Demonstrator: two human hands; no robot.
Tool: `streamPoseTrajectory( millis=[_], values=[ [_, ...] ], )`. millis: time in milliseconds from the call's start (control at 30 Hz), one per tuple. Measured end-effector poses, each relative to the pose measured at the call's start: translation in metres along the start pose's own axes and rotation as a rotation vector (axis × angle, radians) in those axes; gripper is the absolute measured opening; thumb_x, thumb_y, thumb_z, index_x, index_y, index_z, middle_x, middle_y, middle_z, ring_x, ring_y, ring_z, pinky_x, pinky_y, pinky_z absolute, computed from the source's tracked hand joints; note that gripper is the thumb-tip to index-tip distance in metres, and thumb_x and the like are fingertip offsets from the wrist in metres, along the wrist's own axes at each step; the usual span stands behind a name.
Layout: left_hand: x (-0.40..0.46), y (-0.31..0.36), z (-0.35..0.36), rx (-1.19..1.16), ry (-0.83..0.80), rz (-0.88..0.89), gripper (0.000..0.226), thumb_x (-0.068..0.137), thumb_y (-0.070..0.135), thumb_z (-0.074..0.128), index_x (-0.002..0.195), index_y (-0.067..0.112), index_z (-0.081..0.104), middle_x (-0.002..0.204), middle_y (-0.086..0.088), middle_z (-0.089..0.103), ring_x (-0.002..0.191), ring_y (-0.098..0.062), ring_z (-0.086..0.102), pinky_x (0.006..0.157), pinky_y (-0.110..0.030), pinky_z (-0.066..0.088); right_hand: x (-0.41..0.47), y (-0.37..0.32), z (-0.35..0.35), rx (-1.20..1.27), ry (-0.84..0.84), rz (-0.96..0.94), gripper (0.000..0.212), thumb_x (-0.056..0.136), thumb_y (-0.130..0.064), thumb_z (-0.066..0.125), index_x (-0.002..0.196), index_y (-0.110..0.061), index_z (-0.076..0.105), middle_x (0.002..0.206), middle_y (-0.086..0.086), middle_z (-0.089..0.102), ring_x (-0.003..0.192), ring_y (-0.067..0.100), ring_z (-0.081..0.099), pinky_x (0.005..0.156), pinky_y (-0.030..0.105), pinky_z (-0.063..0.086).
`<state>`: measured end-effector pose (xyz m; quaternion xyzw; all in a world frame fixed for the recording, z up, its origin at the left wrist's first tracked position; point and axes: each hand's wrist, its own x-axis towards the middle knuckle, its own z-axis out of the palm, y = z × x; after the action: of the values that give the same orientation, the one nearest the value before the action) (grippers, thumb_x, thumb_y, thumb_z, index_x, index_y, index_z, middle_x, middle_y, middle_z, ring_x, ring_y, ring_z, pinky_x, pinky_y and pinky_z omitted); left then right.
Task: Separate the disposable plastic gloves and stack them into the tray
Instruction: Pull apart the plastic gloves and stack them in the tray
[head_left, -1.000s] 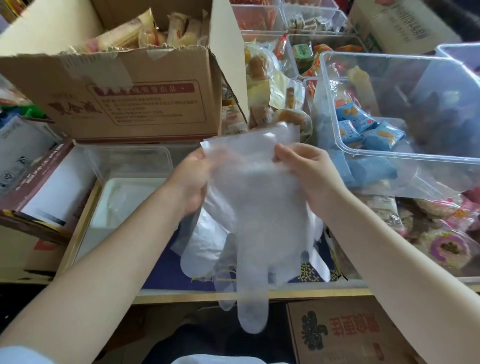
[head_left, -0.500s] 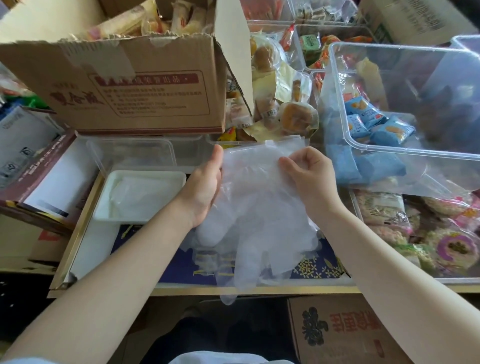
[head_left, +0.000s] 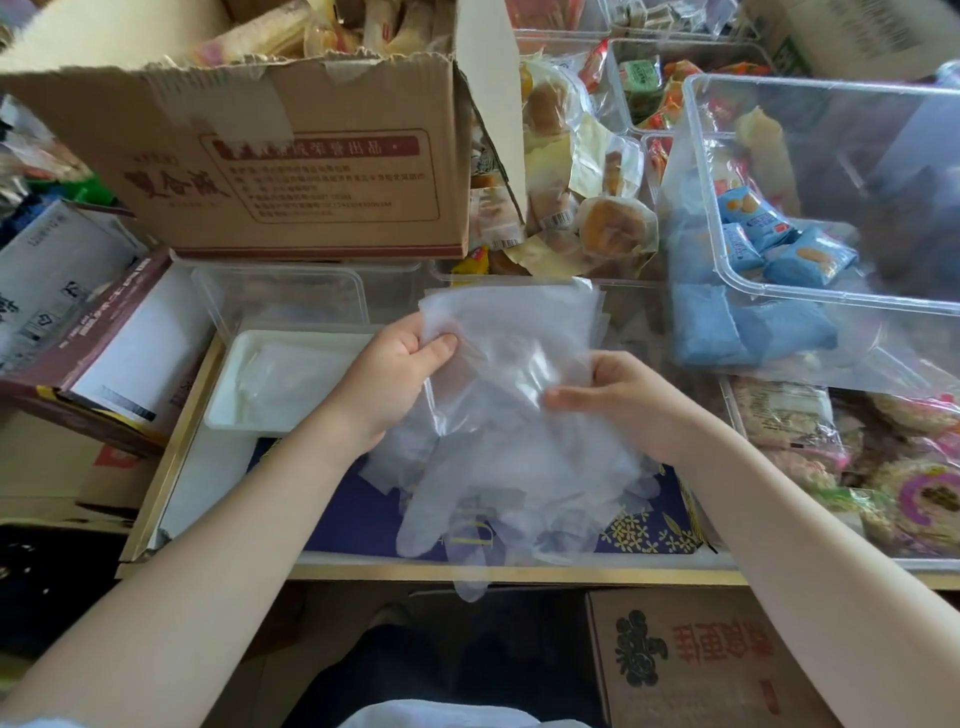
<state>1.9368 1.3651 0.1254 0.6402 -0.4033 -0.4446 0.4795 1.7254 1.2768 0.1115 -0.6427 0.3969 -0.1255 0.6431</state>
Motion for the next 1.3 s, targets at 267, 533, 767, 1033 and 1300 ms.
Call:
streamPoseTrajectory(
  millis=[267,533,767,1033,1300],
  values=[
    [0.006,-0.026,-0.028,0.160,0.034,-0.188,0.018,0.094,0.016,0.054,0.106,0.012,0.067,0.099,-0.003,0.071,0.096,-0.020,0.066,0.085,-0.033,0.051,0.010,0.019,0.031,-0.030,-0.091,-0.098,0.020,0.094,-0.008,0.052,0.110,-0.017,0.058,0.096,-0.004,0.069,0.087,0.012,0.066,0.075,0.027,0.052],
    [0.022,-0.051,-0.027,0.365,0.404,-0.223,0.022,0.092,0.022,0.048,0.082,0.005,0.058,0.071,-0.006,0.056,0.066,-0.019,0.052,0.060,-0.031,0.041,0.021,0.040,0.066,0.055,-0.014,0.054,0.020,0.084,-0.007,0.066,0.103,0.001,0.062,0.095,0.024,0.068,0.078,0.029,0.063,0.072,0.046,0.050],
    [0.029,-0.064,-0.045,0.505,0.431,-0.094,0.033,0.098,0.022,0.041,0.068,0.007,0.042,0.058,-0.002,0.038,0.054,-0.014,0.034,0.050,-0.023,0.029,0.041,0.097,0.080,-0.486,-0.028,0.250,0.019,0.088,-0.025,0.061,0.095,-0.008,0.065,0.083,0.002,0.064,0.069,0.013,0.055,0.064,0.022,0.045],
    [0.033,-0.087,-0.064,0.431,-0.028,-0.104,0.028,0.095,0.031,0.051,0.093,0.006,0.065,0.074,-0.014,0.056,0.072,-0.016,0.048,0.068,-0.028,0.040,0.050,0.149,0.033,-0.935,0.566,0.477,0.058,0.097,-0.033,0.041,0.146,-0.011,0.022,0.154,0.014,0.019,0.140,0.033,0.019,0.111,0.046,0.018],
    [0.040,-0.086,-0.040,0.456,-0.287,-0.074,0.021,0.094,0.033,0.052,0.094,0.022,0.070,0.094,-0.013,0.067,0.088,-0.026,0.060,0.084,-0.035,0.047,0.047,0.149,0.020,-1.060,0.667,0.350,0.022,0.093,-0.018,0.048,0.108,-0.012,0.063,0.112,0.014,0.059,0.105,0.036,0.048,0.087,0.039,0.032]
  ],
)
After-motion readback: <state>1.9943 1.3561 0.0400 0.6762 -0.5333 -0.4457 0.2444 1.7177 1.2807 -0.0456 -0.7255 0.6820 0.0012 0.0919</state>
